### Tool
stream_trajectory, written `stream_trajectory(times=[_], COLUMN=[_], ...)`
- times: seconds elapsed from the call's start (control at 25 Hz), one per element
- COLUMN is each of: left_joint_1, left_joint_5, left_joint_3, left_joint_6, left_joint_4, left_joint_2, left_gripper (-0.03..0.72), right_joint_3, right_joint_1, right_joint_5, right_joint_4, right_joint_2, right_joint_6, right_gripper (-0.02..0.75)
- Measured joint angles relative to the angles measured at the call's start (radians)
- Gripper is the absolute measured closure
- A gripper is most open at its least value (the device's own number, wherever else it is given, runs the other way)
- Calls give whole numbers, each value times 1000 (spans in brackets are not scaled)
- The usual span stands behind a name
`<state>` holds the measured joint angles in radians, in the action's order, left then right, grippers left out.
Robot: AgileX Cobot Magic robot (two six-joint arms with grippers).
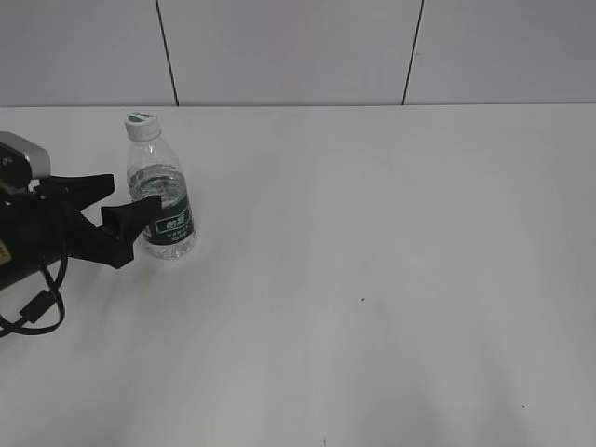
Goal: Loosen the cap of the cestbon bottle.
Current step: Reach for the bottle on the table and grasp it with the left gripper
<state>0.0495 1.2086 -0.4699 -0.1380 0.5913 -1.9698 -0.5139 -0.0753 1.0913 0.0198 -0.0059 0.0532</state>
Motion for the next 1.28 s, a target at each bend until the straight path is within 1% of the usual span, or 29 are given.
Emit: stream_trajectory(times=[0.16, 0.28, 0.48, 0.56, 1.0, 1.28], left_joint_1=[0, 0, 0, 0, 0, 6], left_joint_5=[-1, 0, 0, -1, 0, 0], left_joint_3=[0, 0, -1, -9, -98, -174], left_joint_6=[0, 0, 0, 0, 0, -22], left_joint_4=[41, 44, 41, 42, 62, 109], left_joint_2=[-1, -13, -89, -130, -198, -247], left_gripper=[190, 186, 109, 95, 98, 98], right_joint_3=[0, 0, 0, 0, 0, 0], right_joint_1=[0, 0, 0, 0, 0, 0], right_joint_5=[0, 0, 0, 0, 0, 0], right_joint_4=[0, 0, 0, 0, 0, 0], right_joint_2=[0, 0, 0, 0, 0, 0], right_joint_6=[0, 0, 0, 0, 0, 0], right_gripper=[164, 164, 164, 164, 164, 164])
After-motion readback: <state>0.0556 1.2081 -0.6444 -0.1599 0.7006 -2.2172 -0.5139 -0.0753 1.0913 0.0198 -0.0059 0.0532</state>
